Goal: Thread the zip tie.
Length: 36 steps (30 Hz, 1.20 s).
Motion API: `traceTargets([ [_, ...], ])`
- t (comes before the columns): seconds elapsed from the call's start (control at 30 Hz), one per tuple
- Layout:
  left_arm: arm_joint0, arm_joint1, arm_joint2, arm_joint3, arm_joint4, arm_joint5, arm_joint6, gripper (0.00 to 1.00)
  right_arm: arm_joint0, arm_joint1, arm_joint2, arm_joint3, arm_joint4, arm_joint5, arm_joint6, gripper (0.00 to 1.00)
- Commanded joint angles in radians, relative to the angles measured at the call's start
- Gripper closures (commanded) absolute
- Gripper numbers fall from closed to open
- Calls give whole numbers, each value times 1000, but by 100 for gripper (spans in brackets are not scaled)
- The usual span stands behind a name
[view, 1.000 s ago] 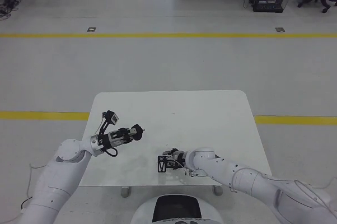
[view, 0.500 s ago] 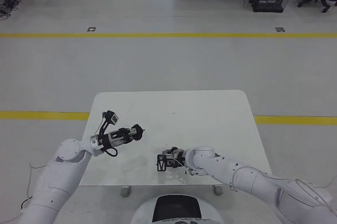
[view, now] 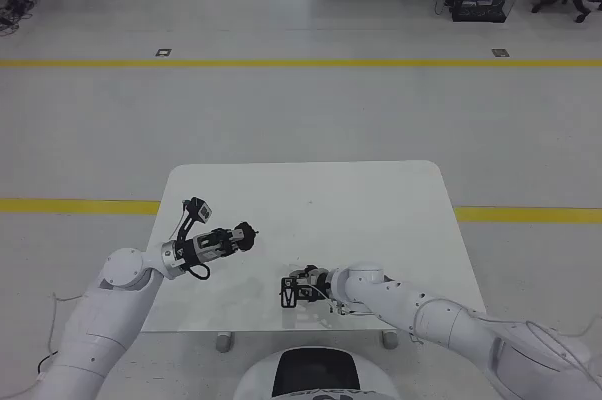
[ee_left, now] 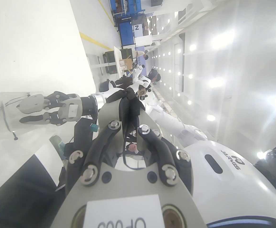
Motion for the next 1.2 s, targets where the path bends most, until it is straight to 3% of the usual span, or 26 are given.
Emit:
traceTargets([
  [0.0,0,0,0,0,0,0,0,100,-2,-5,0,11,1,0,-8,75],
  [0.47,0,0,0,0,0,0,0,100,-12,-47,0,86,-3,0,-68,82],
  [0.7,0,0,0,0,0,0,0,100,-13,-66,0,114,-8,0,-76,80],
  [1.03,0,0,0,0,0,0,0,100,-13,-80,0,135,-9,0,-78,80],
  [1.17,0,0,0,0,0,0,0,100,-14,-86,0,143,-8,0,-80,85],
])
